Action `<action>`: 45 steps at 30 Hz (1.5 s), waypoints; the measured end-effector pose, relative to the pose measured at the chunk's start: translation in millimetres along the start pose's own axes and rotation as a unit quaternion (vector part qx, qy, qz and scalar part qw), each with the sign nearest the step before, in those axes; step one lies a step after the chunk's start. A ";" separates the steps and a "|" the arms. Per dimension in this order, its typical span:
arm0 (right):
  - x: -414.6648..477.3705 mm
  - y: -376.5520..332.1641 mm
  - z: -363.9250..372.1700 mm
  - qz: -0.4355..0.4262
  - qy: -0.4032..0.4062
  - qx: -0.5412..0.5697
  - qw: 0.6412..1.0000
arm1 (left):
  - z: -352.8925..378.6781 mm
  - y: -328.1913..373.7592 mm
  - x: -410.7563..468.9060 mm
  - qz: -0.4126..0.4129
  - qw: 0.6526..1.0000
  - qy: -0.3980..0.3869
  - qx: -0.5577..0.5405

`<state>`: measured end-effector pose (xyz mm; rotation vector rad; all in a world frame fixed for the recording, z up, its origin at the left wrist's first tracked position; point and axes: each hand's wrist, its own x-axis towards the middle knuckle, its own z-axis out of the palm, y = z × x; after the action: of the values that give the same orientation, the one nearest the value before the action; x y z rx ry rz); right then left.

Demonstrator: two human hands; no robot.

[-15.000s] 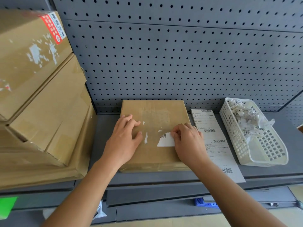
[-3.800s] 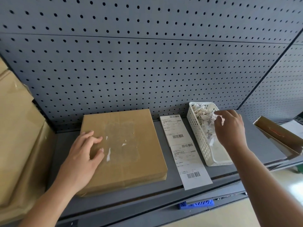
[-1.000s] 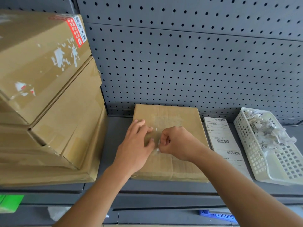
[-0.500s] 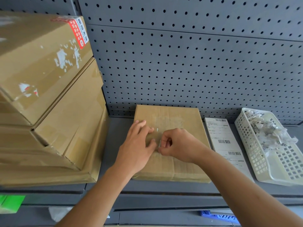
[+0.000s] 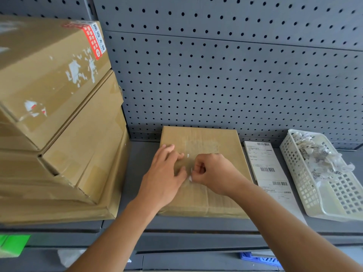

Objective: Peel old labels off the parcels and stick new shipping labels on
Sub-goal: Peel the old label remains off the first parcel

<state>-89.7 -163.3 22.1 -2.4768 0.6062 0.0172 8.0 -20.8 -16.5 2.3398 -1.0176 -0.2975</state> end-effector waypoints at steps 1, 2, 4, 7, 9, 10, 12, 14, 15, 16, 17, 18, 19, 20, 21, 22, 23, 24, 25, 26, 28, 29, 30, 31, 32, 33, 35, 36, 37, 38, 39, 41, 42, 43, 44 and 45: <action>-1.1 1.4 -0.8 0.004 0.009 0.018 1.000 | 0.0 0.2 -0.1 0.001 1.000 -0.001 0.000; -3.4 2.0 -1.6 0.004 0.009 0.036 0.999 | 0.6 -0.2 0.1 0.002 1.000 -0.001 0.000; -8.2 0.4 -1.0 -0.013 -0.005 0.044 0.999 | 0.4 -0.9 0.5 -0.002 1.000 0.002 -0.003; -13.3 -3.8 2.4 -0.042 0.004 0.002 0.999 | 1.4 -0.8 1.1 -0.005 1.000 0.003 -0.001; -14.1 -8.1 4.7 -0.055 0.024 -0.044 0.997 | 0.6 -0.1 0.6 -0.006 1.000 0.002 -0.003; -14.6 -11.2 6.6 -0.060 0.033 -0.082 0.994 | 0.1 -0.2 0.2 -0.007 1.000 -0.001 -0.003; -17.1 -19.0 11.8 -0.076 0.049 -0.180 0.979 | 0.1 -0.2 0.3 -0.006 1.000 -0.007 -0.001; -22.3 -28.3 17.1 -0.091 0.055 -0.239 0.965 | -0.2 0.2 0.4 -0.008 1.000 -0.012 0.002; -24.6 -31.1 19.6 -0.089 0.051 -0.252 0.962 | -0.4 0.1 0.3 -0.008 1.000 -0.014 0.002; -26.0 -32.5 21.7 -0.087 0.047 -0.261 0.960 | -0.6 0.1 0.3 -0.008 1.000 -0.014 0.001; -26.9 -33.7 22.9 -0.087 0.044 -0.268 0.958 | -1.0 0.3 0.2 -0.009 1.000 -0.014 -0.002; -27.0 -33.9 23.9 -0.088 0.046 -0.273 0.957 | -0.9 0.3 0.5 -0.008 1.000 -0.014 -0.004; -26.1 -33.3 25.0 -0.091 0.050 -0.274 0.956 | -0.7 0.2 0.4 -0.008 1.000 -0.014 -0.007; -24.2 -31.8 26.4 -0.093 0.052 -0.268 0.958 | -0.6 0.2 0.3 -0.009 1.000 -0.012 -0.009; -22.6 -30.6 27.2 -0.093 0.052 -0.258 0.960 | -0.7 0.2 0.2 -0.009 1.000 -0.010 -0.010; -20.8 -29.4 27.7 -0.088 0.049 -0.248 0.964 | -0.6 0.1 0.4 -0.009 1.000 -0.009 -0.011; -19.8 -28.7 27.3 -0.084 0.046 -0.238 0.966 | -0.6 0.0 0.5 -0.008 1.000 -0.008 -0.013; -18.1 -27.8 26.6 -0.083 0.046 -0.228 0.969 | -0.3 -0.3 0.8 -0.007 1.000 -0.006 -0.014; -17.2 -27.3 24.2 -0.083 0.052 -0.214 0.972 | -0.2 -0.4 0.8 -0.007 1.000 -0.004 -0.015; -16.2 -25.3 21.5 -0.081 0.057 -0.202 0.974 | -0.1 -0.5 0.7 -0.007 1.000 -0.003 -0.016; -14.4 -19.6 16.4 -0.069 0.062 -0.165 0.982 | -0.1 -0.4 0.2 -0.008 1.000 -0.003 -0.016; -15.5 -18.0 14.2 -0.063 0.056 -0.145 0.986 | 0.1 -0.5 0.2 -0.007 1.000 -0.003 -0.014; -17.3 -17.6 12.0 -0.069 0.045 -0.128 0.988 | 0.4 -0.7 0.6 -0.006 1.000 -0.003 -0.012; -19.1 -17.6 10.4 -0.078 0.037 -0.125 0.988 | 0.6 -1.1 0.9 -0.005 1.000 -0.003 -0.010; -19.8 -16.9 11.4 -0.085 0.029 -0.132 0.987 | 1.2 -1.5 1.3 -0.005 1.000 -0.003 -0.008; -20.7 -17.8 11.8 -0.088 0.022 -0.150 0.984 | 1.6 -1.8 1.6 -0.004 1.000 -0.002 -0.007; -22.8 -23.5 15.6 -0.094 0.020 -0.191 0.977 | 1.9 -2.2 1.7 -0.004 1.000 -0.003 -0.004; -22.0 -27.2 15.6 -0.101 0.020 -0.221 0.970 | 1.9 -2.3 1.6 -0.004 1.000 -0.004 -0.003; -21.7 -31.0 15.7 -0.098 0.027 -0.238 0.966 | 1.6 -2.2 1.4 -0.004 1.000 -0.004 -0.002; -23.0 -33.9 15.4 -0.096 0.039 -0.248 0.963 | 1.4 -2.0 1.4 -0.004 1.000 -0.005 -0.002; -22.5 -35.2 16.2 -0.088 0.036 -0.247 0.964 | 1.4 -1.8 1.5 -0.004 1.000 -0.005 -0.002; -20.8 -33.0 18.0 -0.083 0.015 -0.242 0.967 | 1.5 -1.8 1.7 -0.005 1.000 -0.004 -0.005; -20.2 -32.6 17.7 -0.078 0.004 -0.234 0.969 | 1.8 -2.2 2.0 -0.005 1.000 -0.002 -0.006; -19.3 -31.9 16.6 -0.072 -0.005 -0.235 0.969 | 1.7 -2.4 1.8 -0.005 1.000 -0.001 -0.008; -18.1 -30.4 16.0 -0.077 0.007 -0.233 0.969 | 1.9 -2.5 1.8 -0.005 1.000 0.000 -0.009; -17.6 -29.5 15.2 -0.072 0.009 -0.222 0.972 | 2.0 -2.4 1.9 -0.005 1.000 0.000 -0.010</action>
<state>-91.1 -126.2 27.9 -2.9530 0.4658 0.0818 9.9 -21.7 -19.5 2.3273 -0.9976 -0.3102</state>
